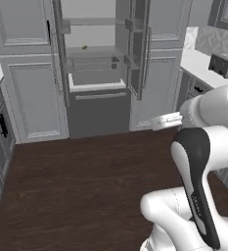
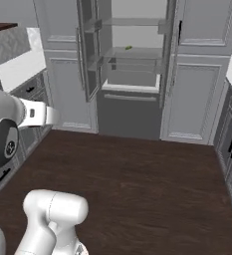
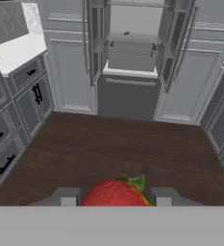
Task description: Take the strawberry from the fridge and place it on top of the pancake, located on the dining counter.
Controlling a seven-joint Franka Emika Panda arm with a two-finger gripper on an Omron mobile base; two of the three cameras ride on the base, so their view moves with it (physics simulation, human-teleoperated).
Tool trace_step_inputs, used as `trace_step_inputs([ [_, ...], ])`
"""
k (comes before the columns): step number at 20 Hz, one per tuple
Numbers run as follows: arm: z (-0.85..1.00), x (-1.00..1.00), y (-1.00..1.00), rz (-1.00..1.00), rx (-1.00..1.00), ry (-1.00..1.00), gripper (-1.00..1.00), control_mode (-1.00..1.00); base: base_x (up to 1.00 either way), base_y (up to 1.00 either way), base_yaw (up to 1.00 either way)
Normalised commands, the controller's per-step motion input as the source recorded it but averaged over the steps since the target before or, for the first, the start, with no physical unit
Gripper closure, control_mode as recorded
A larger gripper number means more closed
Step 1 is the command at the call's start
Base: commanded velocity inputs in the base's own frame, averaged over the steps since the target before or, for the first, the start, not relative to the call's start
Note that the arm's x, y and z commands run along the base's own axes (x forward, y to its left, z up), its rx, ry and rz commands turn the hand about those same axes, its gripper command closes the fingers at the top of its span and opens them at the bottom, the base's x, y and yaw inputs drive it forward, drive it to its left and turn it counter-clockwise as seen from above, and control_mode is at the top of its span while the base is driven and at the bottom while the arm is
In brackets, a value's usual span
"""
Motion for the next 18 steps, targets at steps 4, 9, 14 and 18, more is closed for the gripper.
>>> trace_step_inputs([
  [4,0.0,0.0,0.0,0.0,0.0,0.0,1.0,1.0,-1.0,0.53,0.15],
  [9,0.0,0.0,0.0,0.0,0.0,0.0,1.0,1.0,-0.96,0.68,0.3],
  [14,0.0,0.0,0.0,0.0,0.0,0.0,1.0,1.0,-0.8,0.61,0.45],
  [18,0.0,0.0,0.0,0.0,0.0,0.0,1.0,1.0,-0.41,0.47,0.53],
])
